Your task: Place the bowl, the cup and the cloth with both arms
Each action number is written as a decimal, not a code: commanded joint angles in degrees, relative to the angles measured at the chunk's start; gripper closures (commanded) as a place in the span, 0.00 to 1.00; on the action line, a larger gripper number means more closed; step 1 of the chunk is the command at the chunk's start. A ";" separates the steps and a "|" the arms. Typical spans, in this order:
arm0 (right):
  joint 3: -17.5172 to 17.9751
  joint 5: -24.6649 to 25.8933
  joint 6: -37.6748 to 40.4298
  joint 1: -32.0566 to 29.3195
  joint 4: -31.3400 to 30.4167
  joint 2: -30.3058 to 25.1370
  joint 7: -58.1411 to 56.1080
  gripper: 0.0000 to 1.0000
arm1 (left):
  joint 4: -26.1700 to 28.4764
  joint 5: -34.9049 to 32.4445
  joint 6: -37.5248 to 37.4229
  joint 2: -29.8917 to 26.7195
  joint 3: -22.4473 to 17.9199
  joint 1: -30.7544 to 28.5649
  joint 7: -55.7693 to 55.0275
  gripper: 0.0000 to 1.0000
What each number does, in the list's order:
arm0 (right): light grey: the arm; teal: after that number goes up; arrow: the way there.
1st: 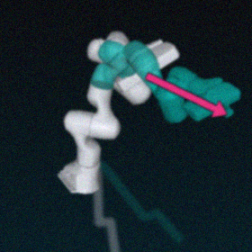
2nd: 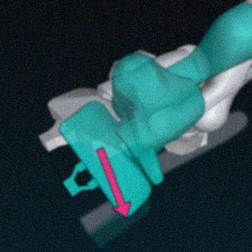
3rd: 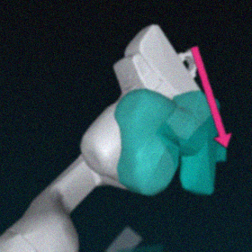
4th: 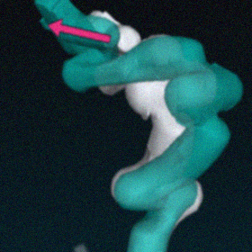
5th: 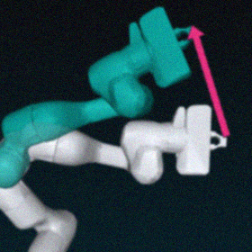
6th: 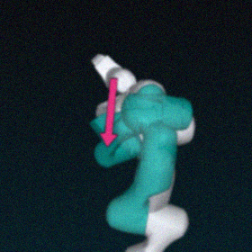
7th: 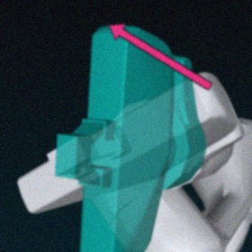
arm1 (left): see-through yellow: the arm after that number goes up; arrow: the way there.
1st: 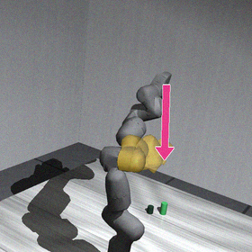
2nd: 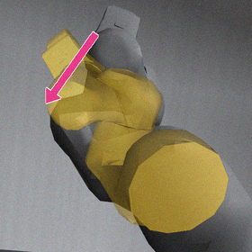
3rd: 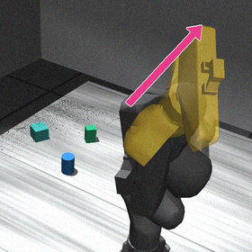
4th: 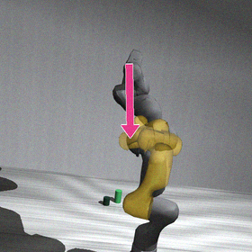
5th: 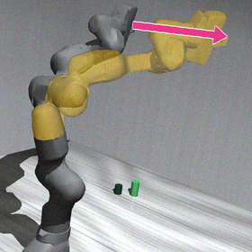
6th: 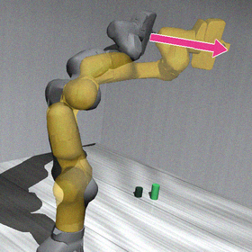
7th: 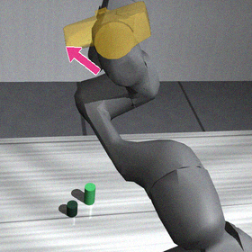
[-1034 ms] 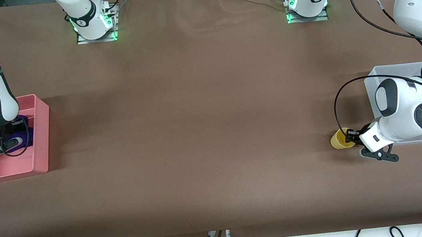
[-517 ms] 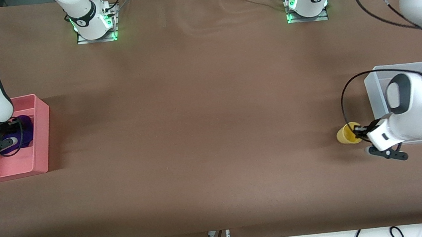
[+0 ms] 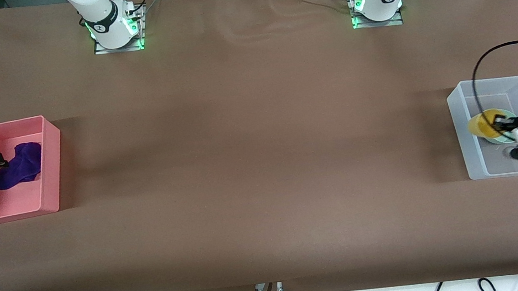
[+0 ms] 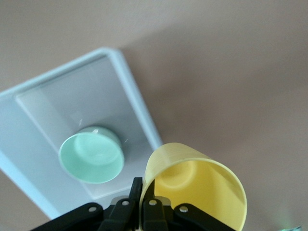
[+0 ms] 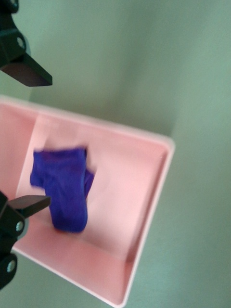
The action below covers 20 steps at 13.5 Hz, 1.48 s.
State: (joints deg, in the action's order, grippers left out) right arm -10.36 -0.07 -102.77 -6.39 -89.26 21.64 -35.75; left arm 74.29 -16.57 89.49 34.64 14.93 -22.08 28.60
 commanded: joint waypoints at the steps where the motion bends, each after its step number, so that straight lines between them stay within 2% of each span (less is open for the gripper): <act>1: 7.78 3.12 7.38 -0.37 2.06 -4.66 12.67 0.00 | 8.12 -1.09 9.34 -1.68 0.45 -8.13 10.57 1.00; 4: 14.48 3.06 11.08 -0.29 2.42 -10.28 22.63 0.00 | 16.13 -1.09 23.15 -1.33 0.36 -14.21 15.43 1.00; 6: 17.82 3.93 11.36 -0.11 2.42 -12.93 23.01 0.00 | 17.99 -1.18 26.34 -0.63 0.19 -15.53 16.57 1.00; 7: 18.09 4.02 11.88 0.32 2.25 -13.72 23.00 0.00 | 18.43 -1.35 26.61 -0.19 0.27 -16.32 16.84 1.00; 8: 18.45 4.11 13.54 1.11 2.33 -14.17 23.00 0.00 | 18.43 -1.35 26.96 0.51 0.27 -16.50 16.84 0.95; 9: 18.45 4.72 14.25 1.64 2.42 -14.52 22.74 0.00 | 18.43 -1.35 27.31 0.60 0.27 -16.51 17.10 0.55; 10: 17.58 4.99 13.65 1.65 2.60 -14.87 22.31 0.00 | 18.43 -1.35 27.14 0.43 0.36 -16.51 17.10 0.07; 11: 14.96 4.12 13.12 1.65 3.90 -15.13 22.48 0.00 | 18.09 -1.35 26.45 -0.18 0.62 -16.42 17.19 0.00; 14: 14.14 3.31 13.64 1.65 4.44 -18.55 22.39 0.00 | 16.86 -1.09 21.80 -3.68 2.54 -15.72 16.41 0.00; 15: 14.23 3.32 13.03 1.65 4.09 -18.91 22.65 0.00 | 16.77 -0.66 19.26 -5.70 4.82 -15.80 15.97 0.00; 17: 14.49 2.53 17.14 1.82 4.09 -19.35 27.80 0.00 | 16.68 1.27 14.77 -9.31 8.51 -15.80 11.68 0.00; 18: 14.49 1.57 18.64 1.82 4.26 -19.36 32.01 0.00 | 16.68 2.93 13.18 -11.07 11.06 -15.80 7.83 0.00; 20: 14.49 0.69 20.32 2.00 4.44 -19.18 33.46 0.00 | 16.33 3.57 7.40 -13.97 16.94 -15.80 -1.83 0.00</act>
State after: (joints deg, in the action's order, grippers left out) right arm 4.03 1.89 -84.21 -4.40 -84.61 2.87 -4.79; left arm 89.79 -14.19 101.03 23.99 27.97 -37.84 33.61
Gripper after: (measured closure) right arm 0.000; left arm 0.000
